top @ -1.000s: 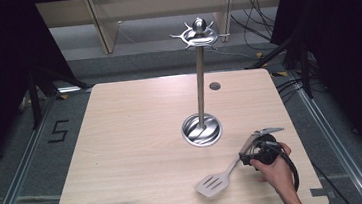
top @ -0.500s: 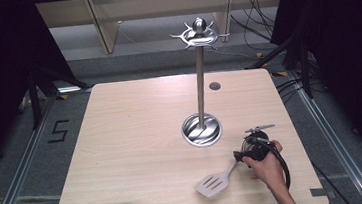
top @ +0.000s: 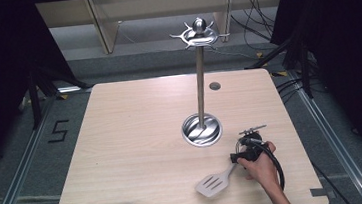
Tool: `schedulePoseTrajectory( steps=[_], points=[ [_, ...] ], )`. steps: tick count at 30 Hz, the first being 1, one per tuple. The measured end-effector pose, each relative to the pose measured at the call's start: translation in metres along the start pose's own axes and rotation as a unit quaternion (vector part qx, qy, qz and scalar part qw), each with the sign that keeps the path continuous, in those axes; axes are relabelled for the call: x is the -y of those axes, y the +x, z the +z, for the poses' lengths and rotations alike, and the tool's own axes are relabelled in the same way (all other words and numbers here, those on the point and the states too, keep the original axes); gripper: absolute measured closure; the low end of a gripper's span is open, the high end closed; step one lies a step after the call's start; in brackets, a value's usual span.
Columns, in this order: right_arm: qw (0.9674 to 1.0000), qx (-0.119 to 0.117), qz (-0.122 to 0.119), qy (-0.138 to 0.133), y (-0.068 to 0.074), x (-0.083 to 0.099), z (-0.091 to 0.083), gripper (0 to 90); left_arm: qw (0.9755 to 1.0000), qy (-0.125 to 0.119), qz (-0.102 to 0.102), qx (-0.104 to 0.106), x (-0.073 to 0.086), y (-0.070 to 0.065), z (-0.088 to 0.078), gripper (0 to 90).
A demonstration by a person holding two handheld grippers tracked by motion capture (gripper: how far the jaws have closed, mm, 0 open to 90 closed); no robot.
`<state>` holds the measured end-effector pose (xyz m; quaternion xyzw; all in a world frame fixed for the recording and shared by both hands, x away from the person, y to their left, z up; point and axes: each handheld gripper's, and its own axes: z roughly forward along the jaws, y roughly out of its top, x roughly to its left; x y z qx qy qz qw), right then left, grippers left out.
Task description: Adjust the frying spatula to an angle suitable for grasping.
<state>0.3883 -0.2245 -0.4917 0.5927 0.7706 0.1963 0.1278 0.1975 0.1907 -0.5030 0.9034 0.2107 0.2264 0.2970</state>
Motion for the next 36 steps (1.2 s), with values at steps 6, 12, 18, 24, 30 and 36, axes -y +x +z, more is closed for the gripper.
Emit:
schedulePoseTrajectory(
  steps=[6, 12, 18, 24, 30, 36],
  points=[
    [0.9999, -0.004, -0.016, 0.004, 0.002, -0.002, 0.002, 14.7, 1.0, 0.003, 0.003, -0.002, 0.0, 0.0, 0.0, 17.6],
    [0.9989, -0.015, -0.034, 0.029, 0.001, -0.009, 0.002, 17.6, 1.0, 0.002, 0.003, -0.002, 0.0, -0.001, 0.0, 17.6],
    [0.996, -0.043, -0.049, 0.06, 0.004, -0.017, -0.002, 36.5, 1.0, 0.001, 0.001, 0.0, 0.0, -0.001, 0.0, 17.7],
    [0.9929, -0.054, -0.062, 0.087, 0.0, -0.024, -0.002, 41.1, 1.0, 0.003, 0.004, -0.003, 0.0, 0.0, 0.0, 17.7],
    [0.989, -0.056, -0.09, 0.103, -0.005, -0.031, 0.0, 45.7, 1.0, 0.001, 0.004, -0.001, 0.0, 0.0, 0.0, 17.7],
    [0.983, -0.049, -0.121, 0.129, -0.006, -0.034, -0.001, 48.2, 1.0, 0.001, 0.005, -0.007, 0.0, -0.001, 0.0, 17.7]
  ],
)
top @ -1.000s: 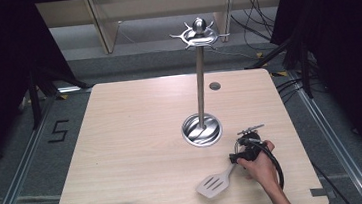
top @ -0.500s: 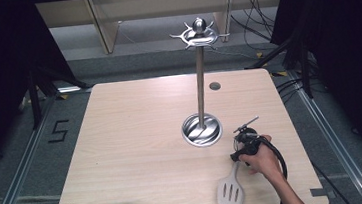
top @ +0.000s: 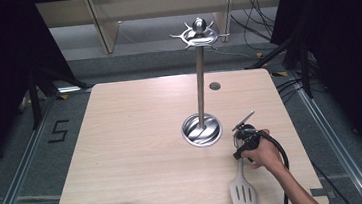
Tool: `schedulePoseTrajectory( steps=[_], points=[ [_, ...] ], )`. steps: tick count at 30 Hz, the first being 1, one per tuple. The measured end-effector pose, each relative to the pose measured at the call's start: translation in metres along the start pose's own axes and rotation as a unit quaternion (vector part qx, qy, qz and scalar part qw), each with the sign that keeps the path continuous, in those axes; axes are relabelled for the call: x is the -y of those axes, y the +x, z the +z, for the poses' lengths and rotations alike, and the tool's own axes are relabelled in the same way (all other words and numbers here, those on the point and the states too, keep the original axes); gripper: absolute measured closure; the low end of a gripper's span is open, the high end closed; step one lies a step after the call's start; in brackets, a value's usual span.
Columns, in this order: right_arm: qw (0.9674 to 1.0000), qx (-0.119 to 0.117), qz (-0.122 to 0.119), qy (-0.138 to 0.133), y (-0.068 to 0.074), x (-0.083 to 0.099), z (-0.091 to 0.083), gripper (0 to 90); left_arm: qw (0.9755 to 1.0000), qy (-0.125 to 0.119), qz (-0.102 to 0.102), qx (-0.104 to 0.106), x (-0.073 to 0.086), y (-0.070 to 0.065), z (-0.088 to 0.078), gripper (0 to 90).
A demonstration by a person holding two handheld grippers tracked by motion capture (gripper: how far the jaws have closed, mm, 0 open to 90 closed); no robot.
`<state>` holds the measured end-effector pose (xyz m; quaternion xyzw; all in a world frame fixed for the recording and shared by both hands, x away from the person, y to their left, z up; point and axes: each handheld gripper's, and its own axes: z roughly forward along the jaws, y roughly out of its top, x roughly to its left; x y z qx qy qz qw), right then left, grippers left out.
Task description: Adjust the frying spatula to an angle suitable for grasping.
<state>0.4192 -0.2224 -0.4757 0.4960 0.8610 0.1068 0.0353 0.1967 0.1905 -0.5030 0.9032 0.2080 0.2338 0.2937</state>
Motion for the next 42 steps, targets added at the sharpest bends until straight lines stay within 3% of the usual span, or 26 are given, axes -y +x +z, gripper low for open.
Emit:
schedulePoseTrajectory(
  steps=[5, 6, 10, 11, 12, 13, 15, 16, 17, 18, 22, 23, 24, 29, 31, 33, 42],
  points=[
    [0.9999, -0.011, -0.011, 0.0, -0.002, 0.0, -0.001, 55.4, 1.0, 0.0, 0.0, 0.002, 0.0, 0.0, 0.0, 17.7],
    [0.9998, -0.015, -0.011, -0.001, -0.004, -0.001, -0.001, 59.2, 0.9999, -0.001, -0.002, 0.012, 0.0, 0.0, 0.001, 17.7],
    [0.9998, -0.019, 0.002, 0.005, -0.006, -0.002, -0.001, 62.6, 1.0, 0.001, 0.002, 0.001, 0.0, -0.001, 0.0, 17.7],
    [0.9997, -0.023, -0.011, -0.001, -0.01, -0.002, -0.001, 63.7, 1.0, 0.002, 0.002, 0.001, 0.0, -0.001, 0.0, 17.7],
    [0.9998, -0.018, 0.004, 0.006, -0.01, -0.003, -0.002, 64.9, 1.0, 0.001, 0.002, 0.001, 0.0, -0.001, 0.0, 17.7],
    [0.9995, -0.031, -0.001, -0.001, -0.013, -0.003, -0.001, 66.3, 1.0, 0.001, 0.002, 0.001, 0.0, -0.001, 0.001, 17.7],
    [0.9992, -0.038, 0.0, 0.014, -0.019, -0.003, -0.002, 68.2, 1.0, 0.002, 0.001, 0.004, 0.0, -0.001, 0.001, 17.7],
    [0.9986, -0.052, -0.002, 0.005, -0.021, -0.003, -0.001, 68.6, 1.0, 0.002, 0.002, 0.005, 0.0, -0.001, 0.001, 17.7],
    [0.9987, -0.05, 0.004, 0.006, -0.021, -0.003, -0.002, 69.1, 1.0, 0.001, 0.002, 0.005, -0.001, -0.001, 0.001, 17.7],
    [0.998, -0.056, 0.028, 0.01, -0.019, -0.003, -0.003, 69.4, 1.0, 0.001, 0.003, 0.006, -0.001, -0.001, 0.0, 17.7],
    [0.9978, -0.065, 0.013, 0.009, -0.021, -0.005, -0.003, 70.4, 1.0, 0.001, 0.003, 0.006, -0.001, -0.001, 0.0, 17.7],
    [0.9979, -0.061, 0.017, 0.007, -0.019, -0.005, -0.002, 70.7, 1.0, 0.003, 0.004, 0.003, -0.001, -0.001, 0.0, 17.7],
    [0.9983, -0.058, -0.003, 0.009, -0.021, -0.006, -0.002, 71.5, 1.0, 0.001, 0.003, 0.0, 0.0, -0.001, 0.002, 17.7],
    [0.9979, -0.063, -0.006, 0.01, -0.017, -0.006, -0.001, 73.8, 0.9999, 0.001, 0.0, 0.013, 0.0, -0.001, 0.002, 17.7],
    [0.9981, -0.055, -0.015, 0.022, -0.017, -0.009, -0.001, 74.0, 1.0, 0.001, 0.003, 0.007, -0.001, -0.001, 0.001, 17.8],
    [0.9986, -0.036, -0.012, 0.038, -0.015, -0.011, -0.001, 74.2, 0.9999, 0.0, 0.003, 0.014, -0.001, -0.002, 0.002, 17.7],
    [0.9991, -0.012, -0.018, 0.036, -0.006, -0.014, 0.0, 74.4, 1.0, 0.002, 0.006, 0.006, -0.001, -0.002, 0.001, 17.8]
  ],
)
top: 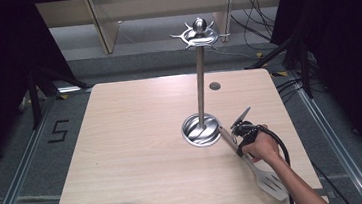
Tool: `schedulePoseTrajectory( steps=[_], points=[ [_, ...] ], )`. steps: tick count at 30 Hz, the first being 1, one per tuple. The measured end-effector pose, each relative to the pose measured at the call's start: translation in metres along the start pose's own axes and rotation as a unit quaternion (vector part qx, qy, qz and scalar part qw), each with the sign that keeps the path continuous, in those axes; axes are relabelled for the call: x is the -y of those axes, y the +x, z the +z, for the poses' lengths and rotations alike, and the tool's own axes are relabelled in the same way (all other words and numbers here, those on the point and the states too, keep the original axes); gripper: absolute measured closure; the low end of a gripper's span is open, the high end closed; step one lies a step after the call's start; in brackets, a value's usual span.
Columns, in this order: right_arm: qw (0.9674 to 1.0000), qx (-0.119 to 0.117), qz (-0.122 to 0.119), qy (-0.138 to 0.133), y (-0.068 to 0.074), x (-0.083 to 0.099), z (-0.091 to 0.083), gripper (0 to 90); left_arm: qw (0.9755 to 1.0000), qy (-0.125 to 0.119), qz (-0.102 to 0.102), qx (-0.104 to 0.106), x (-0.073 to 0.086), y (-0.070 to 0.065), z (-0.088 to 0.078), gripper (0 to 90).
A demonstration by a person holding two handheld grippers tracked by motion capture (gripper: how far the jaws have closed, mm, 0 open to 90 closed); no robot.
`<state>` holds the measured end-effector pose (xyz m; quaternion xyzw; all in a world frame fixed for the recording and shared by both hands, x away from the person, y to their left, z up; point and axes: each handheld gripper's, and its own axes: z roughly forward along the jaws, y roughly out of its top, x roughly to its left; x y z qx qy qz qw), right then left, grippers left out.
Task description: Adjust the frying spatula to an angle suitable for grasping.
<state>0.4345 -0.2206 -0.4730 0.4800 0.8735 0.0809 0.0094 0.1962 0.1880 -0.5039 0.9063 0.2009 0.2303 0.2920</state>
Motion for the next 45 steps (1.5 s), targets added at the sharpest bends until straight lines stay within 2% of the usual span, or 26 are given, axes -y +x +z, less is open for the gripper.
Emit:
schedulePoseTrajectory(
  steps=[4, 11, 13, 14, 15, 17, 18, 19, 20, 22, 23, 24, 25, 27, 29, 30, 31, 33, 35, 38, 39, 42, 43, 44, 45],
  points=[
    [0.9999, 0.004, 0.004, 0.009, 0.002, -0.002, 0.0, 74.4, 1.0, 0.0, 0.0, 0.003, 0.0, 0.0, 0.0, 17.7],
    [0.9999, 0.005, -0.01, 0.003, 0.002, -0.001, 0.0, 74.8, 1.0, -0.001, 0.0, 0.001, 0.0, 0.0, -0.001, 17.7],
    [1.0, 0.0, -0.007, 0.004, 0.0, -0.001, -0.001, 75.2, 1.0, -0.002, -0.003, 0.005, 0.0, 0.001, 0.0, 17.8],
    [1.0, -0.003, -0.008, -0.001, -0.001, 0.0, -0.001, 75.9, 0.9999, -0.002, -0.004, 0.009, 0.001, 0.001, 0.001, 17.8],
    [0.9998, -0.012, -0.007, -0.011, -0.003, 0.003, -0.003, 76.5, 1.0, 0.0, -0.003, 0.003, 0.001, 0.001, 0.001, 17.7],
    [0.9998, -0.012, -0.007, -0.011, -0.004, 0.003, -0.005, 76.5, 1.0, 0.0, -0.002, 0.009, 0.001, 0.001, 0.002, 17.8],
    [0.9997, -0.01, -0.008, -0.02, -0.007, 0.006, -0.011, 76.6, 0.9999, -0.001, -0.004, 0.012, 0.001, 0.001, 0.002, 17.8],
    [0.9997, -0.01, -0.008, -0.02, -0.007, 0.006, -0.011, 76.6, 0.9999, -0.001, -0.004, 0.012, 0.001, 0.001, 0.002, 17.8],
    [0.9994, -0.003, -0.007, -0.033, -0.007, 0.008, -0.015, 76.7, 0.9999, -0.001, -0.004, 0.012, 0.0, 0.001, 0.002, 17.8],
    [0.9996, -0.001, -0.003, -0.027, -0.008, 0.009, -0.019, 76.7, 1.0, 0.0, -0.001, 0.004, 0.0, 0.001, 0.001, 17.8],
    [0.9993, 0.002, -0.008, -0.038, -0.008, 0.01, -0.022, 76.7, 0.9999, 0.0, -0.003, 0.01, 0.0, 0.001, 0.002, 17.8],
    [0.9976, 0.012, -0.032, -0.06, -0.012, 0.011, -0.023, 76.7, 1.0, 0.001, -0.003, 0.006, 0.001, 0.001, 0.002, 17.7],
    [0.9978, -0.001, -0.024, -0.061, -0.011, 0.012, -0.028, 76.7, 1.0, 0.0, -0.003, 0.006, 0.001, 0.001, 0.003, 17.7],
    [0.9956, -0.009, -0.042, -0.083, -0.013, 0.014, -0.032, 76.7, 0.9999, -0.001, -0.004, 0.012, 0.0, 0.001, 0.002, 17.8],
    [0.9948, -0.014, -0.034, -0.095, -0.011, 0.017, -0.037, 76.7, 1.0, 0.002, -0.003, 0.006, 0.001, 0.001, 0.003, 17.8],
    [0.9956, -0.013, -0.006, -0.093, -0.006, 0.019, -0.04, 76.7, 1.0, 0.002, -0.004, 0.007, 0.001, 0.001, 0.003, 17.7],
    [0.9932, -0.021, -0.033, -0.11, -0.008, 0.02, -0.041, 76.7, 0.9999, 0.001, -0.005, 0.012, 0.001, 0.001, 0.002, 17.8],
    [0.9915, -0.023, -0.041, -0.121, -0.006, 0.023, -0.049, 76.7, 0.9999, 0.002, -0.005, 0.011, 0.001, 0.001, 0.002, 17.8],
    [0.99, -0.022, -0.04, -0.134, -0.004, 0.025, -0.055, 76.7, 0.9999, 0.001, -0.005, 0.011, 0.001, 0.001, 0.002, 17.8],
    [0.9846, -0.024, -0.043, -0.168, -0.002, 0.031, -0.068, 76.7, 1.0, 0.003, -0.004, 0.003, 0.001, 0.001, 0.001, 17.8],
    [0.9846, -0.024, -0.043, -0.168, -0.002, 0.031, -0.068, 76.7, 1.0, 0.003, -0.004, 0.003, 0.001, 0.001, 0.001, 17.8],
    [0.9805, -0.025, -0.046, -0.189, -0.001, 0.037, -0.079, 76.8, 1.0, 0.002, -0.003, 0.004, 0.0, 0.001, 0.001, 17.8],
    [0.9765, -0.019, -0.069, -0.203, -0.006, 0.038, -0.082, 76.7, 1.0, 0.003, -0.003, 0.002, 0.0, 0.001, 0.001, 17.7],
    [0.977, -0.028, -0.05, -0.205, -0.003, 0.04, -0.085, 76.7, 1.0, 0.003, -0.004, 0.003, 0.001, 0.001, 0.001, 17.7],
    [0.9748, -0.025, -0.048, -0.217, -0.004, 0.042, -0.087, 76.8, 1.0, 0.003, -0.005, 0.004, 0.001, 0.001, 0.001, 17.7]
  ],
)
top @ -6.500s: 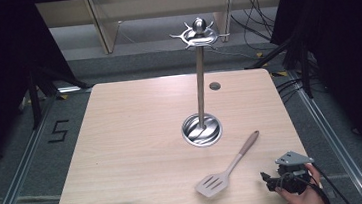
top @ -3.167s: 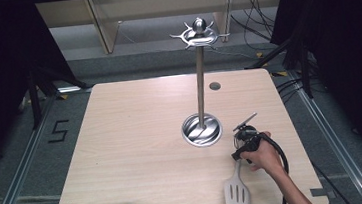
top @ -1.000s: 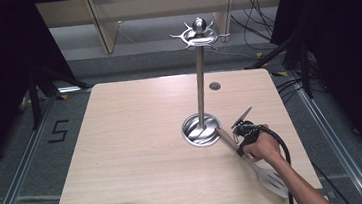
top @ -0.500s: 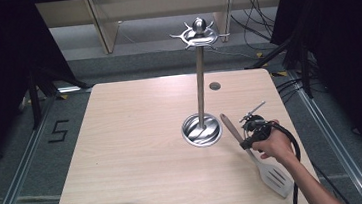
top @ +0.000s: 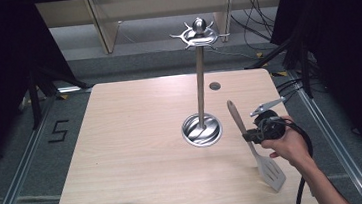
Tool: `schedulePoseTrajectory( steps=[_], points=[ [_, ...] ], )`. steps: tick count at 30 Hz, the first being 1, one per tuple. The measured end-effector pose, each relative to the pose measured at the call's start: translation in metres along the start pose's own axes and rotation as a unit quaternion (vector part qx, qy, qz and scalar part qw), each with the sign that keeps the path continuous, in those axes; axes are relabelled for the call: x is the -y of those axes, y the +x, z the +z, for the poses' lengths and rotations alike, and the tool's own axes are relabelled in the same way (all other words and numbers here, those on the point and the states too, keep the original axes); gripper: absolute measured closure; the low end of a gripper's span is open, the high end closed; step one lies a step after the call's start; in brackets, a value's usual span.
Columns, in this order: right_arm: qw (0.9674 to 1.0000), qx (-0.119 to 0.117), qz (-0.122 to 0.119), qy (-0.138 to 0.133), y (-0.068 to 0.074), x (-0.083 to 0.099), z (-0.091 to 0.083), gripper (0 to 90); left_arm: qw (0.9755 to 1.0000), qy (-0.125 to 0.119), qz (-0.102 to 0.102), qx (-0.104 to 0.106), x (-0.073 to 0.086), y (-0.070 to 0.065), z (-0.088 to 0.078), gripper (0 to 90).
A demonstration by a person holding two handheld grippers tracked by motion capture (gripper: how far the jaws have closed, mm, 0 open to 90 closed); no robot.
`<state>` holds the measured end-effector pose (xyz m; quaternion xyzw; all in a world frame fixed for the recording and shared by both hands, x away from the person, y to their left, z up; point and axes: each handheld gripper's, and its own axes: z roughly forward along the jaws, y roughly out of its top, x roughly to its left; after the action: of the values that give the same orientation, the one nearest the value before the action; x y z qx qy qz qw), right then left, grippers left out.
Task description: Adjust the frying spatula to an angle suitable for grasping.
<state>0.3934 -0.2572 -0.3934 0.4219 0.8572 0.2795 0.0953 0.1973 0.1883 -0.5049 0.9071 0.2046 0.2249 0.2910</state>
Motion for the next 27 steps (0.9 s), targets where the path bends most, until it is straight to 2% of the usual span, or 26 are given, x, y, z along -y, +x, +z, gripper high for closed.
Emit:
schedulePoseTrajectory(
  steps=[1, 3, 4, 6, 7, 9, 10, 11, 12, 13, 14, 15, 16, 17, 18, 19, 21, 23, 25, 26, 27],
  points=[
    [0.9998, 0.0, -0.008, -0.018, -0.001, 0.001, -0.005, 76.7, 1.0, -0.002, -0.002, 0.007, 0.0, 0.0, 0.001, 17.7],
    [0.9997, -0.005, -0.004, -0.025, -0.001, 0.0, -0.008, 76.7, 1.0, -0.002, -0.002, 0.001, 0.0, 0.001, 0.0, 17.7],
    [0.9991, -0.004, -0.015, -0.038, -0.003, 0.001, -0.01, 76.7, 1.0, -0.001, -0.002, -0.001, 0.0, 0.001, 0.0, 17.7],
    [0.9987, -0.003, -0.008, -0.051, -0.001, 0.0, -0.014, 76.7, 1.0, -0.002, -0.003, 0.001, 0.0, 0.0, 0.0, 17.7],
    [0.9979, -0.002, -0.012, -0.064, -0.001, 0.0, -0.014, 76.7, 1.0, -0.002, -0.003, 0.007, 0.0, 0.0, 0.001, 17.7],
    [0.9969, -0.002, -0.029, -0.073, -0.001, -0.002, -0.019, 76.7, 1.0, -0.001, 0.0, 0.0, 0.0, 0.001, -0.001, 17.7],
    [0.9957, 0.006, -0.032, -0.087, 0.001, -0.003, -0.02, 76.7, 1.0, -0.002, -0.002, -0.001, 0.0, 0.0, 0.0, 17.7],
    [0.9968, -0.001, -0.026, -0.076, 0.002, -0.004, -0.024, 76.7, 1.0, -0.003, -0.002, -0.001, 0.0, 0.0, 0.0, 17.7],
    [0.9965, -0.003, -0.029, -0.078, 0.003, -0.004, -0.024, 76.7, 1.0, -0.002, -0.001, -0.001, 0.0, 0.0, -0.001, 17.7],
    [0.9951, 0.0, -0.035, -0.093, 0.003, -0.004, -0.024, 76.7, 1.0, -0.002, -0.001, -0.001, 0.0, 0.001, 0.0, 17.7],
    [0.9955, -0.006, -0.01, -0.094, 0.007, -0.005, -0.026, 76.7, 1.0, -0.002, -0.002, -0.001, 0.0, 0.001, -0.001, 17.7],
    [0.9954, -0.004, -0.03, -0.091, 0.004, -0.005, -0.028, 76.7, 1.0, -0.003, -0.002, -0.001, 0.0, 0.001, -0.001, 17.7],
    [0.9948, -0.004, -0.026, -0.098, 0.006, -0.005, -0.029, 76.7, 1.0, -0.003, -0.001, -0.001, 0.0, 0.001, -0.001, 17.7],
    [0.9954, -0.01, -0.021, -0.093, 0.007, -0.007, -0.032, 76.7, 1.0, -0.003, 0.001, -0.004, 0.0, 0.001, -0.001, 17.7],
    [0.9935, -0.007, -0.03, -0.11, 0.007, -0.007, -0.031, 76.7, 1.0, -0.004, -0.001, 0.0, 0.0, 0.001, -0.001, 17.7],
    [0.9928, -0.008, -0.027, -0.116, 0.008, -0.008, -0.032, 76.7, 1.0, -0.003, -0.001, -0.001, 0.0, 0.001, -0.001, 17.7],
    [0.9922, -0.012, -0.038, -0.118, 0.008, -0.009, -0.033, 76.7, 1.0, -0.004, 0.0, -0.001, 0.0, 0.0, -0.001, 17.7],
    [0.9908, -0.014, -0.03, -0.131, 0.012, -0.011, -0.036, 76.7, 1.0, -0.004, -0.001, 0.0, 0.0, 0.001, -0.001, 17.7],
    [0.9905, -0.014, -0.029, -0.134, 0.013, -0.011, -0.037, 76.7, 1.0, -0.003, 0.0, -0.002, 0.0, 0.001, -0.001, 17.7],
    [0.9889, -0.012, -0.032, -0.145, 0.015, -0.013, -0.038, 76.7, 1.0, -0.004, 0.0, -0.001, 0.0, 0.001, -0.001, 17.7],
    [0.9889, -0.012, -0.032, -0.145, 0.015, -0.013, -0.038, 76.7, 1.0, -0.004, 0.002, -0.001, 0.0, 0.001, -0.001, 17.7]
  ],
)
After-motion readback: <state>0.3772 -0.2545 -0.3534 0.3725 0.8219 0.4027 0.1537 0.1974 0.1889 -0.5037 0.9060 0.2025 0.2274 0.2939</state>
